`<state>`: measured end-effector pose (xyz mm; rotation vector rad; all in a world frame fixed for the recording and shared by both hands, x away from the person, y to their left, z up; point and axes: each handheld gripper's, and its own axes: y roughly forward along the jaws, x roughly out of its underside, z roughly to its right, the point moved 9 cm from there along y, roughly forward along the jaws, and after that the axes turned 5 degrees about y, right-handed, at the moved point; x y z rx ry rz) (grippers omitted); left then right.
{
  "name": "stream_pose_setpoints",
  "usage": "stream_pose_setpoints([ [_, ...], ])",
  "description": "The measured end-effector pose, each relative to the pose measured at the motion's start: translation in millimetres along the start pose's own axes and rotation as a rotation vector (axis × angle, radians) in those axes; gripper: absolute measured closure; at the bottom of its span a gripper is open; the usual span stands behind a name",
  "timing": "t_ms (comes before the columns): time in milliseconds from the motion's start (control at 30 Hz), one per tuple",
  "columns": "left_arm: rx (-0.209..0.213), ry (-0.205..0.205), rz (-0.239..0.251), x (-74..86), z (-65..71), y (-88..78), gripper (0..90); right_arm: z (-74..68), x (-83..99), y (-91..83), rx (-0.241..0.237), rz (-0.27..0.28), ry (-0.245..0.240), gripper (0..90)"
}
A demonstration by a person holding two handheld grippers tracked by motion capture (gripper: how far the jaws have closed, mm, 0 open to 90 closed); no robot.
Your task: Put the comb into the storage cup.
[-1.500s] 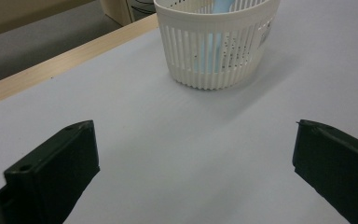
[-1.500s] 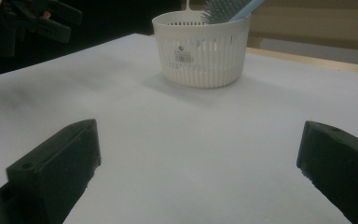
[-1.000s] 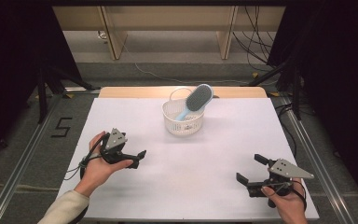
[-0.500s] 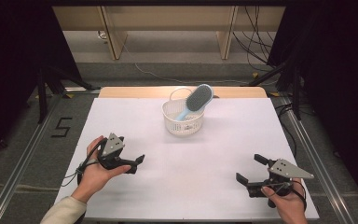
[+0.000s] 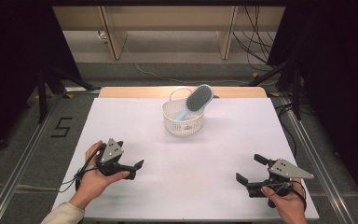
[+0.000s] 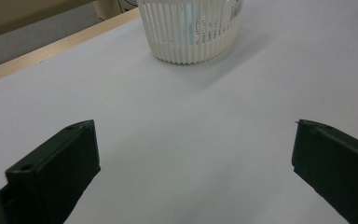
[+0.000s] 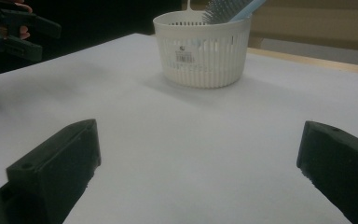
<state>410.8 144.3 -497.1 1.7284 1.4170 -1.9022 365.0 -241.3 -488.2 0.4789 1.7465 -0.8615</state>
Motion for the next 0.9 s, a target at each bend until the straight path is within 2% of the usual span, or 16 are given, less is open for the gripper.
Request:
stream_pose_setpoints([
  [567, -0.009, 0.008, 0.011, 11.5, 6.6, -8.6, 0.9, -0.7, -0.4, -0.3, -0.002, 0.001, -0.007, 0.2],
  [900, -0.007, 0.022, 0.001, 16.8, 9.8, -6.7, 1.4, -0.7, 0.9, -0.4, 0.000, -0.004, -0.013, 0.2],
])
